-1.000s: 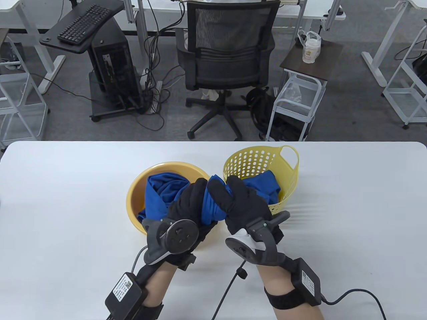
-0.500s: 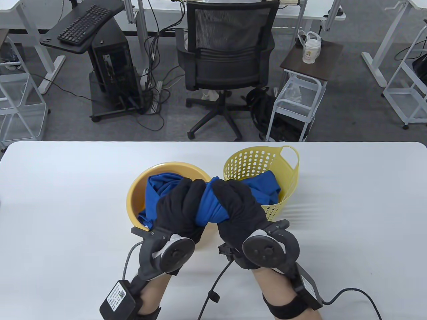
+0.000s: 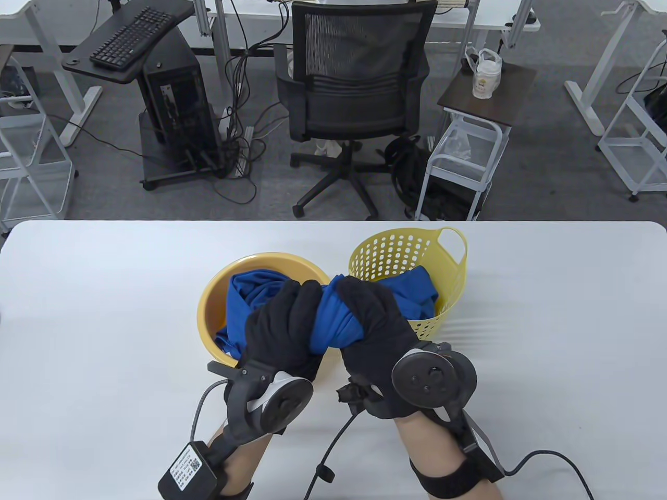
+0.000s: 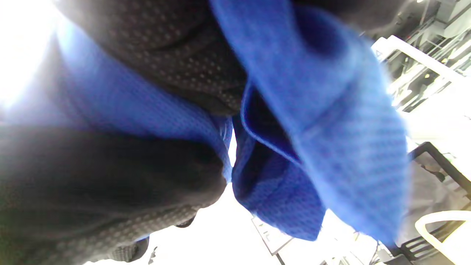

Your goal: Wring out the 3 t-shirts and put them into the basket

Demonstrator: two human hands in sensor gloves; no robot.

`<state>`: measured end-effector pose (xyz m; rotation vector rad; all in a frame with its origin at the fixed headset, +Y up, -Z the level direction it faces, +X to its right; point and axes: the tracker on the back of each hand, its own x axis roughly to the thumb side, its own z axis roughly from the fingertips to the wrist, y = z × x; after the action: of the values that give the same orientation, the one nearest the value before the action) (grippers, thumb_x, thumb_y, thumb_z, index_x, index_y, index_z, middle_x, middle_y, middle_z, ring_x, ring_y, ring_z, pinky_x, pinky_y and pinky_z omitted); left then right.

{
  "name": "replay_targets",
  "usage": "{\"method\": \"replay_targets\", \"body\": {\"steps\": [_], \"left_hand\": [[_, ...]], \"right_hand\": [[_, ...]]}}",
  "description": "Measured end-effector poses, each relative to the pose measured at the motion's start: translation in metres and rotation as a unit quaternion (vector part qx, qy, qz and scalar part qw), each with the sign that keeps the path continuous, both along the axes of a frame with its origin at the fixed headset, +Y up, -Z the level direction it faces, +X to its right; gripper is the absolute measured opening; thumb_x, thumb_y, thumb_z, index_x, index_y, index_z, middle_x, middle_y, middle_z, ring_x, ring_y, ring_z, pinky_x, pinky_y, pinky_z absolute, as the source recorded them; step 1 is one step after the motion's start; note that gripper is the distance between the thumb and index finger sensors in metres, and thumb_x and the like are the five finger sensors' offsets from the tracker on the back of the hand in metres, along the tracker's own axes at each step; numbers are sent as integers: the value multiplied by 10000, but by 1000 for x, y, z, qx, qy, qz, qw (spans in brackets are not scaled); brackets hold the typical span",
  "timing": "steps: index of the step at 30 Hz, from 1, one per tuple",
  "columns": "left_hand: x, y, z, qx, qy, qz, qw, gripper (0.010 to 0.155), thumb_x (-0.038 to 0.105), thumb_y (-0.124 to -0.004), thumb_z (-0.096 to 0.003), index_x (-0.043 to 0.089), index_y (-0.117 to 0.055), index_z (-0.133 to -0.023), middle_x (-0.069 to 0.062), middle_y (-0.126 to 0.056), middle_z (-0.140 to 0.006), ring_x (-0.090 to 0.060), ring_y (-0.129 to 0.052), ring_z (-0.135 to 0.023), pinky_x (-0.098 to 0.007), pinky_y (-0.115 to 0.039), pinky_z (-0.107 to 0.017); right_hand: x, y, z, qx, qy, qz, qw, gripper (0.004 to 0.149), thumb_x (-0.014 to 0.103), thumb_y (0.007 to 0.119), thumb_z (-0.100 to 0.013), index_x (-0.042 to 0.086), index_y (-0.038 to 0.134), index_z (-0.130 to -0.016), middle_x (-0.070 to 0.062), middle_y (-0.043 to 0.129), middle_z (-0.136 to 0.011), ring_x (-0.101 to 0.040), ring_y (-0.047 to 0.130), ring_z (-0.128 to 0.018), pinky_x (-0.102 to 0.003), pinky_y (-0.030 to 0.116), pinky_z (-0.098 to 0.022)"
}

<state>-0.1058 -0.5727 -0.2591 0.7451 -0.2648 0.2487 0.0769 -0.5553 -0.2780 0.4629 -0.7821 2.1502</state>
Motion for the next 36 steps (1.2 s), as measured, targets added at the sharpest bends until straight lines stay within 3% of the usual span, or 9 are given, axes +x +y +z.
{"method": "replay_targets", "body": {"steps": [8,14,25,36], "left_hand": [[4,-1,-1,-6,-4,8,1000,1052,441,-1023,-474,288,-245,-1166,-123,-627,-1127,-330,-915,-861,-545,-786,-591],[-4,11,7,-14,-12,-8,1000,1053,445,-1031,-473,312,-255,-1173,-99,-624,-1143,-323,-909,-880,-545,-776,-618],[1,9,9,3,-4,-3,1000,1055,448,-1021,-475,286,-243,-1169,-120,-622,-1134,-326,-914,-868,-543,-784,-604],[1,5,0,-19,-4,-7,1000,1056,455,-1021,-475,276,-246,-1169,-117,-635,-1130,-319,-919,-869,-540,-785,-608]], "right_hand": [[4,2,-1,-3,-5,2,1000,849,53,1022,-410,296,519,-1050,-251,724,-909,-404,896,-354,-315,838,-140],[2,5,3,2,17,-12,1000,853,64,1021,-413,288,508,-1057,-255,722,-908,-403,898,-357,-316,840,-143],[5,7,5,9,14,-11,1000,854,61,1022,-407,294,514,-1053,-249,724,-909,-402,896,-361,-316,839,-146],[5,3,-4,-12,7,-5,1000,852,64,1023,-408,293,517,-1055,-251,728,-910,-404,897,-364,-315,841,-146]]}}
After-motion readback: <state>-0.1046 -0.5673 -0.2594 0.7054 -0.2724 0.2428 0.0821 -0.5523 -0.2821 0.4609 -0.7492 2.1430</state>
